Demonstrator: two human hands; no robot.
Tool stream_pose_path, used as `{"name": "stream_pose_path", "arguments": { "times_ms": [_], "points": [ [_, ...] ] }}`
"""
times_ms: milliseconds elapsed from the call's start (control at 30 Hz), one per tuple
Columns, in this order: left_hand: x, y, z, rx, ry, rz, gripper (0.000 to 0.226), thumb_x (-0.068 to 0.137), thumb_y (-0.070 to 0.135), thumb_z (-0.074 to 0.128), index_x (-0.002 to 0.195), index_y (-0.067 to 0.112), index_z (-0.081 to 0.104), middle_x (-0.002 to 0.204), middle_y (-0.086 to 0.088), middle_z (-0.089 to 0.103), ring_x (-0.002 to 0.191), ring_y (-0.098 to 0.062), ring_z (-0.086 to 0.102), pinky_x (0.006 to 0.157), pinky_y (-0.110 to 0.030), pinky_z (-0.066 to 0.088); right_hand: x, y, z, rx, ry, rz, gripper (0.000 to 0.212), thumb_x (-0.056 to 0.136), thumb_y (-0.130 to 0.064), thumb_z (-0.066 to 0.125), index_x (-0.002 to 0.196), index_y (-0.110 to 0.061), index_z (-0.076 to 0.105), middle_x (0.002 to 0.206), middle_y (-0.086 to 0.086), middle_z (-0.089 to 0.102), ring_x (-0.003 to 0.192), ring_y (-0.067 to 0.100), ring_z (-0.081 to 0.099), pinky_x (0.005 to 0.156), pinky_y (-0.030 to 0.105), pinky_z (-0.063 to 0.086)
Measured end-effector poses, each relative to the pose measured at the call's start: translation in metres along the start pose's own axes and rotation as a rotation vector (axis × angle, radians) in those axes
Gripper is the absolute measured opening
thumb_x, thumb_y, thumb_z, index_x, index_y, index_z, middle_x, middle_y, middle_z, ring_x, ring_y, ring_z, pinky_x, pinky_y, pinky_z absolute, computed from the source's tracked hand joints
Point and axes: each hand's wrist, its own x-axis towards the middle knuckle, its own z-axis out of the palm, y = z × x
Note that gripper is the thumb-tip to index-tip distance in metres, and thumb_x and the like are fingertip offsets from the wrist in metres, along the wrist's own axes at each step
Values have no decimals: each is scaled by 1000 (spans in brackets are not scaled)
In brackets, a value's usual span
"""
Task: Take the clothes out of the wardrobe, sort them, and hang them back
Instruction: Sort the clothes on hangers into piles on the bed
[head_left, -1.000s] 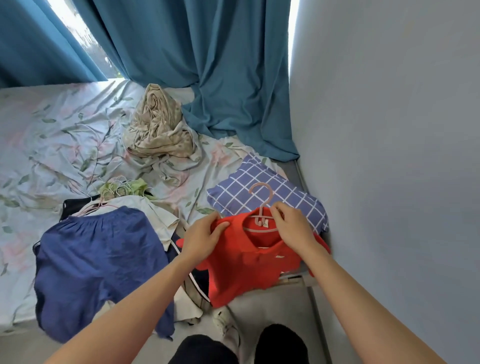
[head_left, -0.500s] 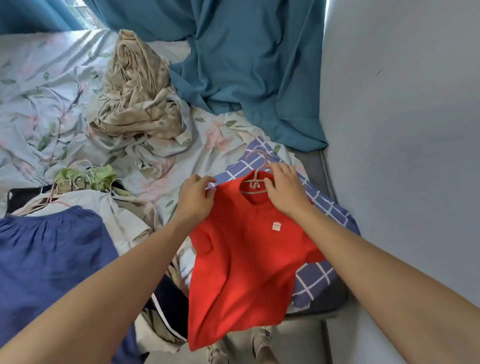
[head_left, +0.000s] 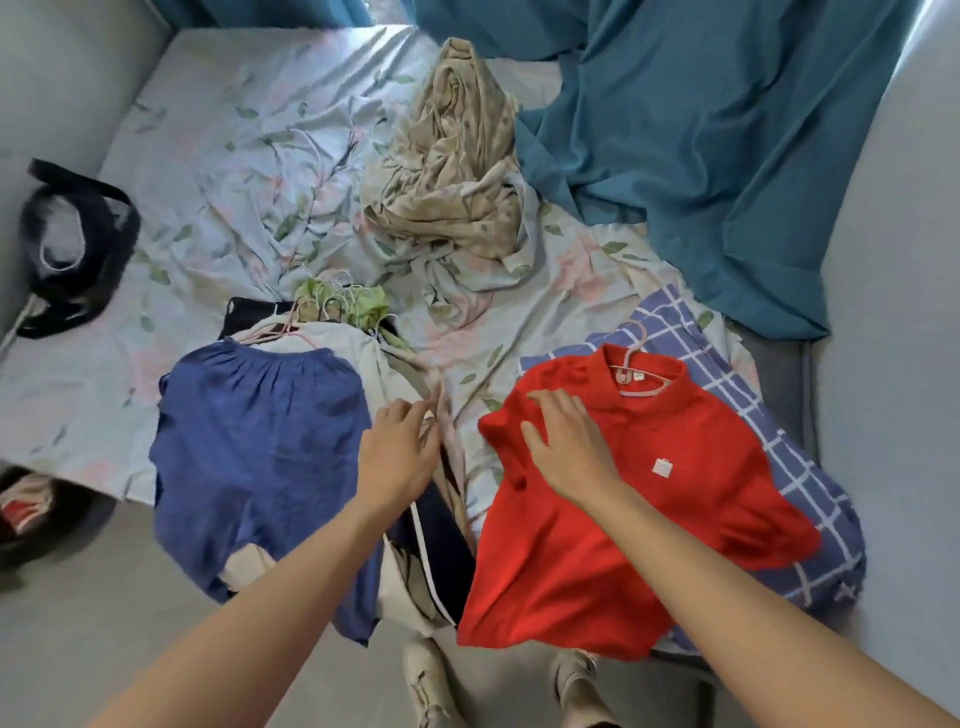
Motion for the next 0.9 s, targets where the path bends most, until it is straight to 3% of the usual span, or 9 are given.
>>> {"name": "stream_pose_path", "arguments": {
  "times_ms": [167, 367, 500, 733, 900],
  "points": [
    [-10, -87, -41, -14, 20, -160, 46, 106, 42, 45, 149, 27, 50, 131, -2, 55, 126, -30, 49, 94, -48, 46, 23, -99, 48, 33, -90, -118, 37, 101, -36, 49, 131, -17, 55, 127, 5, 58, 124, 29, 51, 102, 47, 45],
    [7, -224, -60, -39, 20, -209, 52, 107, 45, 42, 157, 29, 41, 142, 3, 49, 133, -23, 45, 103, -45, 40, 71, -197, 145, -9, -213, -138, 45, 105, -37, 48, 146, -19, 45, 144, 3, 48, 136, 28, 43, 107, 47, 43],
    [56, -323, -65, 18, -35, -123, 56, 106, 45, 45, 160, 28, 39, 155, -1, 42, 143, -23, 40, 108, -47, 40, 121, -236, 217, -57, -255, -53, 50, 106, -39, 49, 152, -23, 38, 149, 1, 43, 138, 28, 40, 109, 45, 43],
    [178, -448, -90, 73, -87, -81, 65, 104, 53, 49, 162, 29, 33, 166, -9, 32, 154, -31, 27, 117, -54, 35, 206, -265, 299, -169, -248, 178, 69, 104, -44, 50, 163, -25, 19, 160, 10, 34, 142, 38, 35, 112, 55, 39],
    [212, -482, -83, 69, -309, -40, 78, 100, 65, 51, 164, 28, 29, 168, -7, 27, 156, -29, 19, 119, -53, 30, 225, -269, 323, -266, -144, 314, 54, 103, -47, 53, 145, -18, 38, 146, 13, 45, 134, 38, 40, 107, 54, 39]
  ]
}}
